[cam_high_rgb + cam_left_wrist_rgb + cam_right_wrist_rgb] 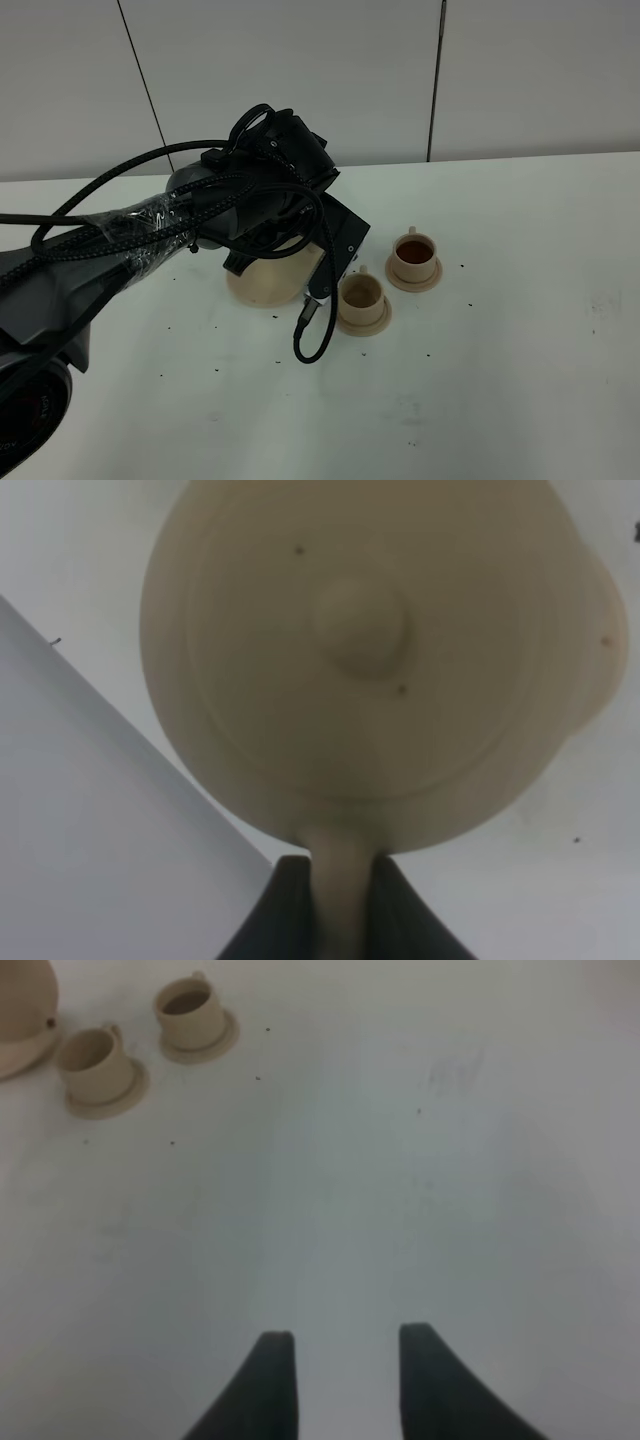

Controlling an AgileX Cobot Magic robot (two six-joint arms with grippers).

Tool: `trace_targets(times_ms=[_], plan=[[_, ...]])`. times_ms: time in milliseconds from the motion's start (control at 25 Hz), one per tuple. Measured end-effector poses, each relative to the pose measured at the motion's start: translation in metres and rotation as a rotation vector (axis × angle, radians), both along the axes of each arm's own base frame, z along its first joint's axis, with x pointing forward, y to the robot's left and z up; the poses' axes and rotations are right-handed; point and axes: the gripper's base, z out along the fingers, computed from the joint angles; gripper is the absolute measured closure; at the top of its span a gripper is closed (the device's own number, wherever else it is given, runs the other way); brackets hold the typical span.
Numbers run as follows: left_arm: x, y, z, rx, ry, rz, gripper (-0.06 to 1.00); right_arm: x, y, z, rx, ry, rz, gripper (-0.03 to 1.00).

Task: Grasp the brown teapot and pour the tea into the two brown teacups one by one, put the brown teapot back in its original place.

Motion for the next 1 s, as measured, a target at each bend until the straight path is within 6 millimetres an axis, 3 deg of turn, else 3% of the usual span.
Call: trace_targets(times_ms=[1000], plan=[[-0.002, -0.010, 0.002, 0.027, -0.031, -0.086, 0.78, 0.000, 0.000, 0.000, 0.000, 0.000, 0.000, 0.72]])
